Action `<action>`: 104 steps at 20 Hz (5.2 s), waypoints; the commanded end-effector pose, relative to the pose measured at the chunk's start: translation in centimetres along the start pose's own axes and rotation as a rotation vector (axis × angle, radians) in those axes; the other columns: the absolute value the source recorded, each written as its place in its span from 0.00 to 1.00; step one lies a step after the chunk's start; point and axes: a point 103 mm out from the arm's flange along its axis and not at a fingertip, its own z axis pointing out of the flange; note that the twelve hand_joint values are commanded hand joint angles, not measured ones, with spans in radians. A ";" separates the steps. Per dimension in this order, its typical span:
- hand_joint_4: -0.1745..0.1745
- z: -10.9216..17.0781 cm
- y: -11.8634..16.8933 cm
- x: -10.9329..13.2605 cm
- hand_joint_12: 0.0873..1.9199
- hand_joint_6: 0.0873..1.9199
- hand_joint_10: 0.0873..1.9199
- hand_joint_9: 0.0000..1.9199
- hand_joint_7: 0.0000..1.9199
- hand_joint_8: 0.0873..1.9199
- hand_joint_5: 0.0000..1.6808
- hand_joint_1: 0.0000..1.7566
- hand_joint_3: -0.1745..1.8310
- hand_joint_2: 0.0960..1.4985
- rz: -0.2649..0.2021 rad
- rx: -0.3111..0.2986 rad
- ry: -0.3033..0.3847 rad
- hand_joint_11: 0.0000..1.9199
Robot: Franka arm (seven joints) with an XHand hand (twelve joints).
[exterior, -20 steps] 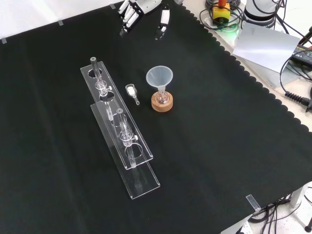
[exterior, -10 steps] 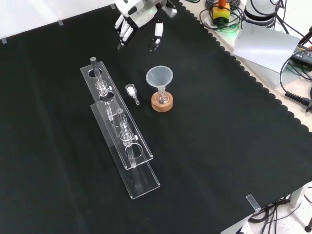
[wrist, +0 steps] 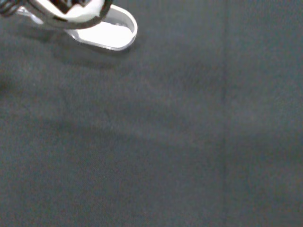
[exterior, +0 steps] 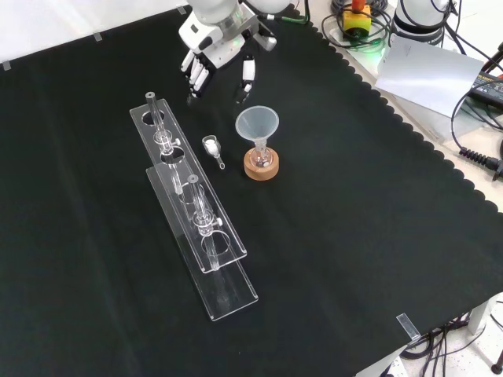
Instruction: Pick up the weighing funnel.
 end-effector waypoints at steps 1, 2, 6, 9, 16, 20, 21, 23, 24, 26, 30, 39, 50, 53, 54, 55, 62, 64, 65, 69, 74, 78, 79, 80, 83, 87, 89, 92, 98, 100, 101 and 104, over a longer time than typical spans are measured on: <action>0.34 1.5 2.3 0.2 0.66 0.01 0.27 0.44 0.30 0.36 0.35 0.47 0.33 0.42 -0.015 -0.008 0.033 0.25; 0.34 1.8 2.6 0.2 0.66 0.01 0.27 0.44 0.30 0.36 0.35 0.47 0.33 0.42 -0.018 -0.006 0.039 0.25; 0.34 3.0 3.6 0.7 0.66 0.02 0.26 0.44 0.30 0.36 0.35 0.47 0.34 0.41 -0.028 0.012 0.039 0.25; 0.34 3.8 4.2 1.1 0.66 0.02 0.26 0.44 0.30 0.36 0.34 0.47 0.34 0.41 -0.042 0.019 0.045 0.25; 0.34 4.5 5.3 1.9 0.66 0.02 0.26 0.44 0.30 0.36 0.34 0.47 0.34 0.41 -0.059 0.022 0.046 0.25; 0.34 4.8 5.9 2.2 0.66 0.02 0.26 0.44 0.30 0.36 0.34 0.45 0.34 0.41 -0.068 0.025 0.044 0.25; 0.34 4.9 6.0 2.4 0.66 0.02 0.26 0.44 0.30 0.36 0.34 0.44 0.35 0.41 -0.066 0.028 0.040 0.25; 0.34 5.1 6.2 2.5 0.66 0.02 0.26 0.44 0.31 0.37 0.34 0.45 0.35 0.41 -0.063 0.029 0.035 0.26; 0.34 5.2 6.3 2.6 0.66 0.03 0.26 0.44 0.31 0.37 0.34 0.45 0.35 0.41 -0.065 0.030 0.037 0.26; 0.34 5.5 6.4 2.7 0.66 0.03 0.26 0.44 0.31 0.37 0.34 0.45 0.35 0.41 -0.068 0.032 0.043 0.26; 0.34 6.0 6.7 2.9 0.66 0.03 0.26 0.45 0.31 0.37 0.34 0.45 0.35 0.41 -0.073 0.039 0.044 0.26; 0.33 6.3 7.0 3.5 0.66 0.04 0.26 0.45 0.32 0.37 0.34 0.45 0.35 0.41 -0.074 0.036 0.037 0.26; 0.34 6.6 7.8 3.7 0.65 0.07 0.26 0.45 0.32 0.37 0.34 0.45 0.35 0.41 -0.081 0.043 0.022 0.26; 0.34 6.6 7.8 3.9 0.65 0.09 0.26 0.45 0.32 0.37 0.33 0.45 0.35 0.41 -0.078 0.040 0.017 0.26; 0.34 6.6 7.8 3.9 0.65 0.09 0.26 0.45 0.32 0.37 0.33 0.45 0.35 0.41 -0.079 0.041 0.018 0.26; 0.34 6.6 7.8 3.9 0.65 0.10 0.26 0.45 0.32 0.37 0.34 0.45 0.35 0.41 -0.079 0.041 0.017 0.26; 0.35 6.9 7.7 3.8 0.65 0.23 0.25 0.48 0.35 0.35 0.33 0.45 0.36 0.41 -0.081 0.040 0.011 0.27; 0.36 6.9 7.7 3.8 0.65 0.24 0.25 0.48 0.36 0.35 0.34 0.46 0.36 0.41 -0.082 0.043 0.008 0.27; 0.36 6.9 7.7 3.9 0.65 0.25 0.25 0.48 0.36 0.35 0.34 0.46 0.36 0.41 -0.080 0.043 0.005 0.27; 0.37 6.9 7.8 3.8 0.65 0.28 0.24 0.48 0.36 0.35 0.34 0.46 0.36 0.42 -0.084 0.038 0.007 0.27; 0.37 6.9 8.0 3.8 0.65 0.29 0.24 0.48 0.37 0.35 0.35 0.46 0.36 0.42 -0.085 0.042 0.004 0.27; 0.38 6.9 8.1 3.8 0.65 0.30 0.24 0.48 0.37 0.35 0.35 0.46 0.36 0.43 -0.082 0.041 -0.005 0.27; 0.38 6.9 8.1 3.8 0.65 0.30 0.24 0.48 0.37 0.35 0.36 0.46 0.36 0.43 -0.082 0.041 -0.008 0.27; 0.39 6.8 8.2 3.8 0.65 0.31 0.25 0.48 0.37 0.35 0.37 0.45 0.36 0.44 -0.081 0.040 -0.012 0.28; 0.40 6.7 8.3 3.8 0.65 0.32 0.25 0.48 0.37 0.35 0.39 0.45 0.36 0.45 -0.074 0.034 -0.020 0.28; 0.43 6.7 8.3 3.8 0.65 0.33 0.25 0.49 0.37 0.36 0.42 0.45 0.37 0.48 -0.068 0.029 -0.022 0.28; 0.45 6.7 8.3 3.9 0.64 0.34 0.24 0.49 0.38 0.35 0.44 0.45 0.36 0.50 -0.067 0.028 -0.025 0.29; 0.47 6.7 8.3 3.8 0.64 0.34 0.24 0.49 0.38 0.35 0.46 0.45 0.36 0.52 -0.067 0.033 -0.028 0.29; 0.69 6.7 8.3 3.9 0.64 0.41 0.24 0.51 0.40 0.35 0.52 0.50 0.30 0.58 -0.064 0.040 -0.051 0.30; 0.92 6.7 8.2 3.8 0.63 0.50 0.23 0.52 0.42 0.34 0.55 0.55 0.19 0.66 -0.061 0.046 -0.059 0.31; 0.96 6.7 8.2 3.7 0.63 0.51 0.23 0.53 0.43 0.34 0.56 0.56 0.16 0.68 -0.059 0.047 -0.058 0.32; 0.96 6.8 8.1 3.8 0.62 0.52 0.22 0.54 0.45 0.34 0.58 0.58 0.13 0.70 -0.054 0.049 -0.059 0.33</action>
